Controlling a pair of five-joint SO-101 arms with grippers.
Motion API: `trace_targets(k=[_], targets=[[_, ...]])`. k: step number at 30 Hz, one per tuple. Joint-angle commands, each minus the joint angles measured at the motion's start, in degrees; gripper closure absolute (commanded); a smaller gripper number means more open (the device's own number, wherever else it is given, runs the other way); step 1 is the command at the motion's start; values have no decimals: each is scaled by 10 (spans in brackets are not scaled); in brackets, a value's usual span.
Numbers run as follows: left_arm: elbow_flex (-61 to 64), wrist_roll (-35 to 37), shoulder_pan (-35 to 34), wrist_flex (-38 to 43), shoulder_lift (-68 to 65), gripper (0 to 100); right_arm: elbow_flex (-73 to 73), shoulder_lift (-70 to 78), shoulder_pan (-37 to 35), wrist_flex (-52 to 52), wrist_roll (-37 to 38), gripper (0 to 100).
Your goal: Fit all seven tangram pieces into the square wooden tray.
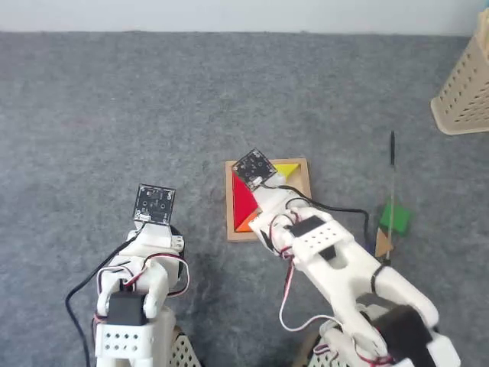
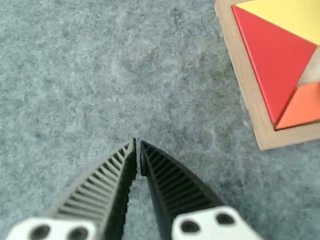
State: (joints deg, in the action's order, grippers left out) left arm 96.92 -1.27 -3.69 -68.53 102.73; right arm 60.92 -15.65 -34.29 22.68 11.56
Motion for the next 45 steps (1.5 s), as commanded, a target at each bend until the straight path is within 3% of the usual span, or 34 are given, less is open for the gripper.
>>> trace_targets(k=[1, 9, 15, 22, 25, 28, 31, 39, 45], targets=[[-3, 5, -3, -3, 2, 989, -26, 22, -22, -6, 8, 992], [-3, 5, -3, -3, 2, 989, -26, -6, -19, 0, 8, 992], [-3, 5, -3, -3, 2, 989, -28, -197, 11, 162, 7, 989], [-3, 5, -3, -3, 2, 989, -33, -495, 160, 384, 10, 987], [-3, 5, -3, -3, 2, 989, -32, -554, 266, 475, 77, 935], [-3, 5, -3, -3, 2, 989, -32, -538, 367, 513, 129, 846], [-3, 5, -3, -3, 2, 989, -33, -477, 415, 520, 173, 831], [-3, 5, -3, -3, 2, 989, -90, -197, 416, 532, 277, 844], [-3, 5, -3, -3, 2, 989, -135, -52, 415, 528, 319, 763]])
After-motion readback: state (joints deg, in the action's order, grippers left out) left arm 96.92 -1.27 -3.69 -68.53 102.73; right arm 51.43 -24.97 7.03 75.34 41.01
